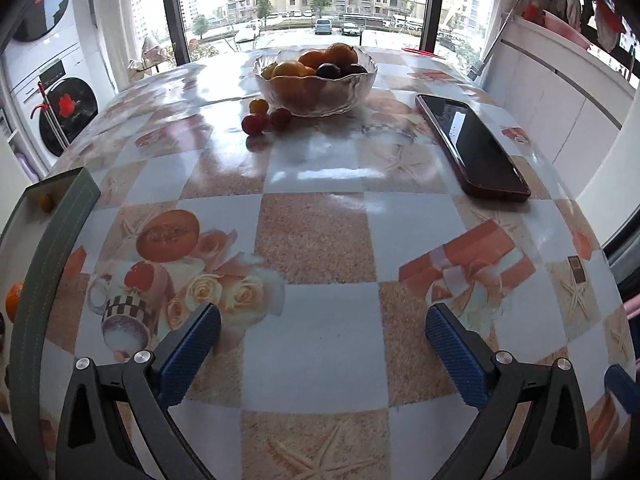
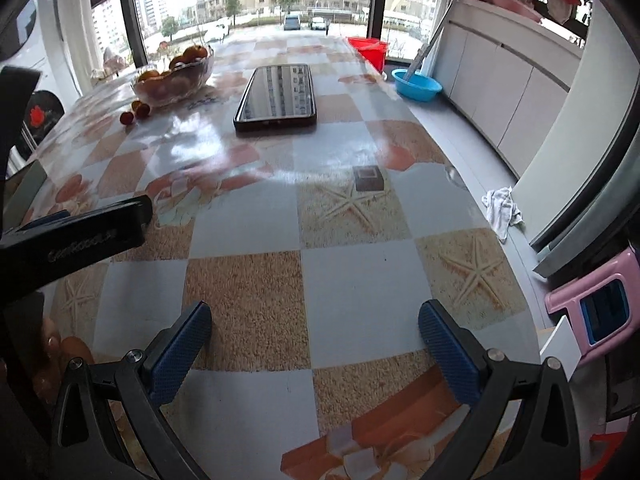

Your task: Organize fruits

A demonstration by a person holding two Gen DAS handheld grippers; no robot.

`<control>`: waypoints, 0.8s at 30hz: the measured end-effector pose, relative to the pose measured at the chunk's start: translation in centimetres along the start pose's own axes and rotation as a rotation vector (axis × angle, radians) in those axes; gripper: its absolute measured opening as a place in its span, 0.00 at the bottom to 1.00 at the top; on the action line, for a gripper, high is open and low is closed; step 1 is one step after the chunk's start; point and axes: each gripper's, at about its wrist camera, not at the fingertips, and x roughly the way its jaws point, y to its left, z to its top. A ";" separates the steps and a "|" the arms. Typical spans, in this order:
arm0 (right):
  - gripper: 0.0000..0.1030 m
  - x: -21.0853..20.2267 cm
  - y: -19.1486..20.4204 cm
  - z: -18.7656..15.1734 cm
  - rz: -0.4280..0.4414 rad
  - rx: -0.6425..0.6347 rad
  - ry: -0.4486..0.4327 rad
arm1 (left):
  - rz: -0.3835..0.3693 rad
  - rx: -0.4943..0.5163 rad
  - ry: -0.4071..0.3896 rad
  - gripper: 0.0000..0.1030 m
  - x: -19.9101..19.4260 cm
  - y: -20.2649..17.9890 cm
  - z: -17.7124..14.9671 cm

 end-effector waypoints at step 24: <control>1.00 0.0 -0.3 -0.1 0.000 0.006 -0.025 | -0.003 -0.002 0.000 1.00 1.1 -1.9 2.1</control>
